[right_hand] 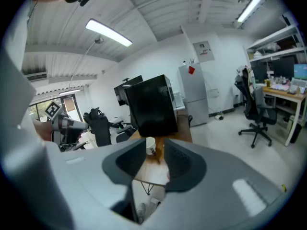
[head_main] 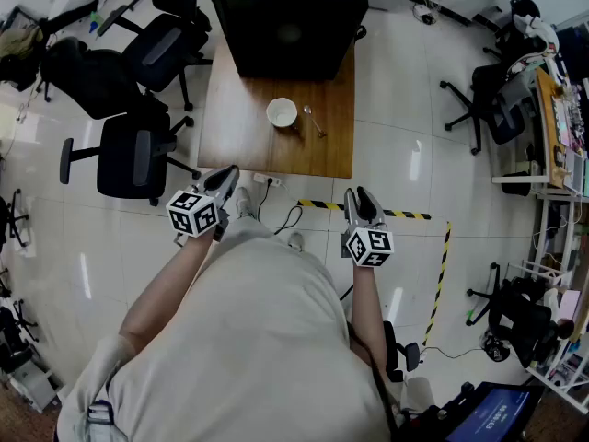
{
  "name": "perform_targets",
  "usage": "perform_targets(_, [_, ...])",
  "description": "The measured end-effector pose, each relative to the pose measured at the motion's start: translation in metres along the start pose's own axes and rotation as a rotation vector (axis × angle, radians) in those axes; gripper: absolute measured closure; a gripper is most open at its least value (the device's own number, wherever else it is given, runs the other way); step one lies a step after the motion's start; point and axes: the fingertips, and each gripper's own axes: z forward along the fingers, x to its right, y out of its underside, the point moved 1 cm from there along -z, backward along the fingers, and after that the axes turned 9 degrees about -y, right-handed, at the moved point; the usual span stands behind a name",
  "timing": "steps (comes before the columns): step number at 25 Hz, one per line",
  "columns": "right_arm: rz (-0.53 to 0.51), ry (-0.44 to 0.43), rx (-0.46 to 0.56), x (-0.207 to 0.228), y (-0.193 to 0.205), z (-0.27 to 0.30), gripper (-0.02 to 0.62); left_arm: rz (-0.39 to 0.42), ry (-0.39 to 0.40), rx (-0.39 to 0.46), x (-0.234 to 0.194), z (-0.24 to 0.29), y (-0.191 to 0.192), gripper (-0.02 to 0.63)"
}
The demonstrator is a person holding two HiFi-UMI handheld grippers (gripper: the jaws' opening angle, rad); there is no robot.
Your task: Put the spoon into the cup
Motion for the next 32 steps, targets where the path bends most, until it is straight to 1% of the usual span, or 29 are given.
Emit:
perform_targets(4, [-0.003,0.031,-0.010,-0.010,-0.013,0.029,0.479,0.028,0.048,-0.022,-0.020,0.012,-0.020,0.604])
perform_targets(7, [-0.010,0.056,-0.028,-0.012,-0.020,0.047,0.479,0.025,0.094,-0.051,-0.030,0.024,-0.027,0.605])
perform_targets(15, [-0.013,0.131,-0.082,-0.015,-0.030,0.078,0.479,0.039,0.230,-0.107,-0.033,0.051,-0.045,0.604])
perform_targets(20, [-0.028,0.151,-0.125,-0.028,-0.031,0.093,0.479,0.040,0.288,-0.137,-0.039,0.057,-0.049,0.606])
perform_targets(26, [-0.055,0.154,-0.169,-0.032,-0.026,0.103,0.479,0.028,0.308,-0.156,-0.049,0.070,-0.046,0.606])
perform_targets(29, [-0.069,0.127,-0.198,-0.023,-0.023,0.110,0.479,0.025,0.283,-0.145,-0.051,0.077,-0.049,0.606])
perform_targets(32, [-0.103,0.090,-0.232,-0.006,-0.020,0.125,0.479,0.011,0.231,-0.121,-0.054,0.086,-0.052,0.606])
